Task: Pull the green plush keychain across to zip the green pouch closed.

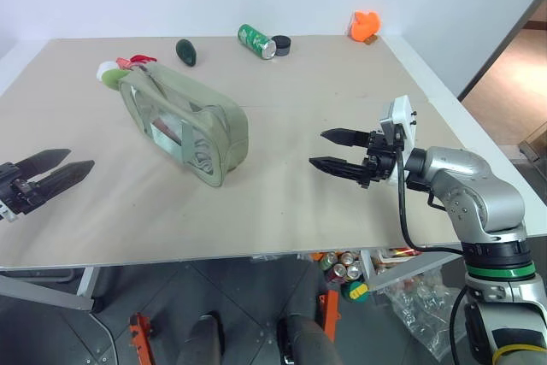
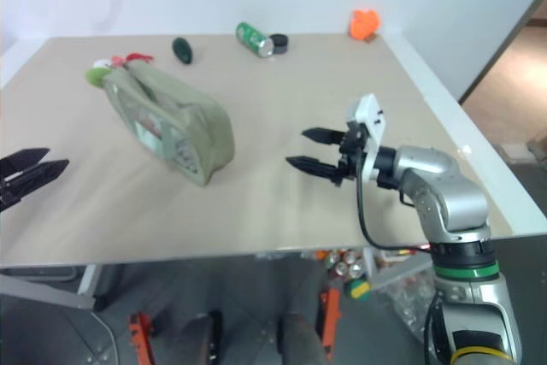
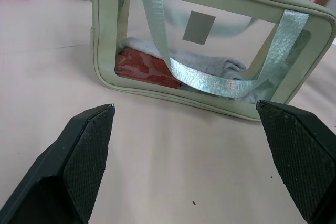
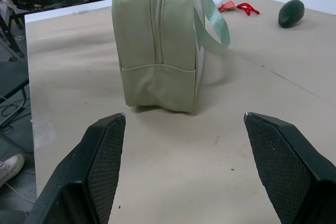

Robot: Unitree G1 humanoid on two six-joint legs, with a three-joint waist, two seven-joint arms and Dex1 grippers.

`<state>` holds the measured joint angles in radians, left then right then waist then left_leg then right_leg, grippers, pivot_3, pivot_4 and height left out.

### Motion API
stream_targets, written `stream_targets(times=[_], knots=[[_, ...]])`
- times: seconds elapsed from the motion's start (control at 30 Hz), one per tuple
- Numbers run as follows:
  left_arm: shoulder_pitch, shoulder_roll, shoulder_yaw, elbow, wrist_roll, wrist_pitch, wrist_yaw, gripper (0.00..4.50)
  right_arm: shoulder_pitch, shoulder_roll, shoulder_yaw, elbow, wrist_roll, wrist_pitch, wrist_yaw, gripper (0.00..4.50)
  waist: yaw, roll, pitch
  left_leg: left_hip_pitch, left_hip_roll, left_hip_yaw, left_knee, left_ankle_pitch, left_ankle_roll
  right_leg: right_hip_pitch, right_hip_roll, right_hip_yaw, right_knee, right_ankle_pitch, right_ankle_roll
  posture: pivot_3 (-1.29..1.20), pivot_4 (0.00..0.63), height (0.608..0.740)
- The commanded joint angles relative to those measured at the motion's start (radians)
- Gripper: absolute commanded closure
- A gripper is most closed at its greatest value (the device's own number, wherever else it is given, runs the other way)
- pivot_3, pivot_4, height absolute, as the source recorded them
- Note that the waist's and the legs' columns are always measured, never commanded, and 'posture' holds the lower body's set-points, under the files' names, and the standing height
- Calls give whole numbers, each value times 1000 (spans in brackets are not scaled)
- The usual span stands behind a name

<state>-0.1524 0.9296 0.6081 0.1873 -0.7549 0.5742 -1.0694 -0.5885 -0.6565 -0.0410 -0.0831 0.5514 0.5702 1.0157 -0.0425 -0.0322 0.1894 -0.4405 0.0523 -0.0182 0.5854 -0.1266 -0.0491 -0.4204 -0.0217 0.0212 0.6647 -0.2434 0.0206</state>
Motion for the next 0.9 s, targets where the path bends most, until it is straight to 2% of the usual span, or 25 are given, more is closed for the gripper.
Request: stream_targets(times=[0.03, 0.23, 0.57, 0.73, 0.9], knots=[[-5, 27, 41, -18, -7, -7, -11, 33, -17, -8, -10, -28, 1, -10, 3, 785, 0, 0, 0, 0, 0, 0, 0, 0, 0, 0, 0, 0, 0, 0, 0, 0, 150, 740], [-23, 54, 10, -18, 20, -25, -44, 33, -24, -12, -6, -24, -7, -9, 10, 785, 0, 0, 0, 0, 0, 0, 0, 0, 0, 0, 0, 0, 0, 0, 0, 0, 150, 740], [-158, 63, -58, 50, 85, -47, -13, 33, -20, -4, -2, -23, -21, -13, 6, 785, 0, 0, 0, 0, 0, 0, 1, 0, 0, 0, 1, 0, 1, 1, 2, 0, 150, 740], [-285, 87, -156, 58, 179, -171, -54, 33, -21, -5, 2, -18, -27, -15, 7, 785, 5, 0, 0, 0, 0, 0, 2, 0, 0, 0, 1, 0, 1, 3, 5, 0, 150, 740], [-484, 132, -328, 106, 335, -385, -160, 33, -27, -6, 6, -16, -31, -14, 6, 785, 14, -1, 0, -1, 0, 0, 3, 0, 0, 0, 2, 2, 1, 3, 6, 0, 150, 740]])
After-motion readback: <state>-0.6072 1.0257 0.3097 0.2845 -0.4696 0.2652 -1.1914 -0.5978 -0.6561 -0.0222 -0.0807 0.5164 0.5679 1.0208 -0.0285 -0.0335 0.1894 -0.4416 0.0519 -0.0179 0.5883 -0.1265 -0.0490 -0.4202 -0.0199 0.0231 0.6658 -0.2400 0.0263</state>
